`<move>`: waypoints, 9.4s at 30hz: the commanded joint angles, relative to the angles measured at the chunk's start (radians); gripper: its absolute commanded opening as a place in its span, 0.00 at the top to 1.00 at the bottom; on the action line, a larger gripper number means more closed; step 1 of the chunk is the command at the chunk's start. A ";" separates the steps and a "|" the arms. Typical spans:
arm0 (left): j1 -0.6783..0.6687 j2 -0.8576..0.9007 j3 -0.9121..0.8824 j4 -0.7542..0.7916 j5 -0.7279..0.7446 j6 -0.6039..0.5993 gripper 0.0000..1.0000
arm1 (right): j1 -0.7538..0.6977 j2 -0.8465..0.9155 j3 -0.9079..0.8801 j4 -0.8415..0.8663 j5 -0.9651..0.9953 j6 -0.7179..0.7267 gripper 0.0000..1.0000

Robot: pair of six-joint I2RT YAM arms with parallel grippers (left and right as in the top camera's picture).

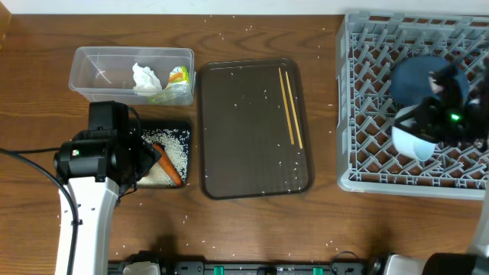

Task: Sort waste into correct bins and load items into the dishwasher rack
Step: 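Lift the light-blue bowl with the right gripper and carry it to the rack, then lower the light-blue bowl into the rack's right side, then open the right gripper and move it back to the brown tray, then grasp one wooden chopstick on the brown tray with the right gripper, then carry the chopstick to the rack and drop it in the left edge, then return the right gripper to the tray and grasp the second chopstick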

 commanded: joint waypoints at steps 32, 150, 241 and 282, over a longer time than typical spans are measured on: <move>0.003 0.001 0.000 -0.003 -0.019 0.017 0.02 | -0.237 0.266 -0.304 0.282 -0.539 -0.383 0.99; 0.003 0.001 0.000 -0.003 -0.019 0.017 0.02 | 0.895 0.891 0.457 0.255 0.589 0.440 0.19; 0.003 0.001 0.000 -0.003 -0.019 0.017 0.02 | 0.423 0.625 0.454 0.201 0.627 0.225 0.71; 0.003 0.001 0.000 -0.003 -0.019 0.017 0.02 | 0.805 0.871 0.455 0.321 0.632 0.470 0.53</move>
